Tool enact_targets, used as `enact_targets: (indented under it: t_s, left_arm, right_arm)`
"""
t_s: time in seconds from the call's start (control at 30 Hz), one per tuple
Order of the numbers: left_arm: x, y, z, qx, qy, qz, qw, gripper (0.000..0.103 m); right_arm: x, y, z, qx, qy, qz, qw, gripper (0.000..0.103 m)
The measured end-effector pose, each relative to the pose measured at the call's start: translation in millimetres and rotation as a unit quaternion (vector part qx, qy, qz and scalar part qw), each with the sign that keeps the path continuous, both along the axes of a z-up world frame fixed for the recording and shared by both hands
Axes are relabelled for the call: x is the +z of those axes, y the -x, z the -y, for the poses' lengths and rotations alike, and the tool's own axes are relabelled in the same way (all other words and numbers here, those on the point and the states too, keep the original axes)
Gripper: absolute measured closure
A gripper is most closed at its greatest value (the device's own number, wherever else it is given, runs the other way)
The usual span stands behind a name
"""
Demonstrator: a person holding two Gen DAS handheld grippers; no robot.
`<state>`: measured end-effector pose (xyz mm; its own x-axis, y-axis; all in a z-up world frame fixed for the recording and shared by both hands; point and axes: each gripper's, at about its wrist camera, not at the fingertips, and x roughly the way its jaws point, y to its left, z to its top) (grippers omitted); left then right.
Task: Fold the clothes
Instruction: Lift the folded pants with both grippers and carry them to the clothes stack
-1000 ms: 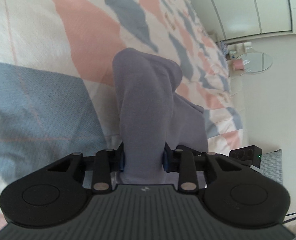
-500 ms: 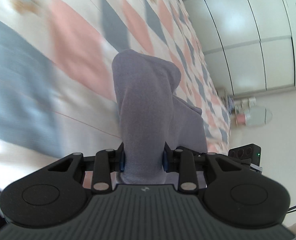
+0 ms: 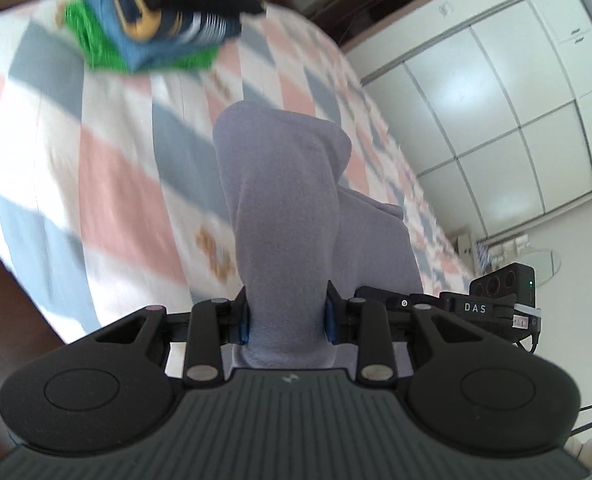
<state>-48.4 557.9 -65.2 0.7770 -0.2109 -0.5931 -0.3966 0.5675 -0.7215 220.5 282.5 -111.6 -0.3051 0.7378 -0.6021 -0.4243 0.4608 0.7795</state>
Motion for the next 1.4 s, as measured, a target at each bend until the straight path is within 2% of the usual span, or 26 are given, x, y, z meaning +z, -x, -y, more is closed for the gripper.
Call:
enact_targets:
  t_s: [0.23,0.5,0.67,0.77,0.93,1.13,1.27,1.4]
  left_arm:
    - [31.6,-28.8,-60.2,0.034,-0.014,0.044,0.9983,0.075]
    - [60.2,-80.6,-127.7,0.101,-0.037,0.090,0.9902,0.075]
    - [66.2,-112.3,-170.5,0.146,-0.042,0.107,0.9825,0.075]
    - [64.5,-129.5,-205.3,0.171,-0.032,0.115,0.9781,0.075]
    - [55.3,-159.0,-267.9,0.191,-0.021,0.113,0.9749,0.075]
    - [29.4,-187.3,-330.1,0.205,-0.007,0.088,0.9747,0.075]
    - [8.0,-196.6,-358.4,0.211,0.010,0.066,0.9753,0.075]
    - [-7.9,-202.1,-378.5,0.210,0.027,0.052,0.9760,0.076]
  right_arm:
    - [55.3,-24.2,-74.0,0.030,-0.017,0.050,0.998,0.069]
    - [120.1,-83.4,-180.1,0.106,-0.047,0.107,0.987,0.069]
    - [136.6,-134.9,-254.2,0.152,-0.046,0.137,0.978,0.069]
    - [145.2,-160.8,-299.9,0.178,-0.041,0.154,0.971,0.069]
    - [158.7,-190.0,-379.6,0.211,-0.029,0.188,0.959,0.069]
    - [148.5,-223.2,-476.1,0.248,0.006,0.190,0.950,0.069]
    - [123.9,-236.5,-529.9,0.270,0.034,0.187,0.944,0.068]
    - [95.6,-243.0,-560.1,0.280,0.056,0.172,0.943,0.068]
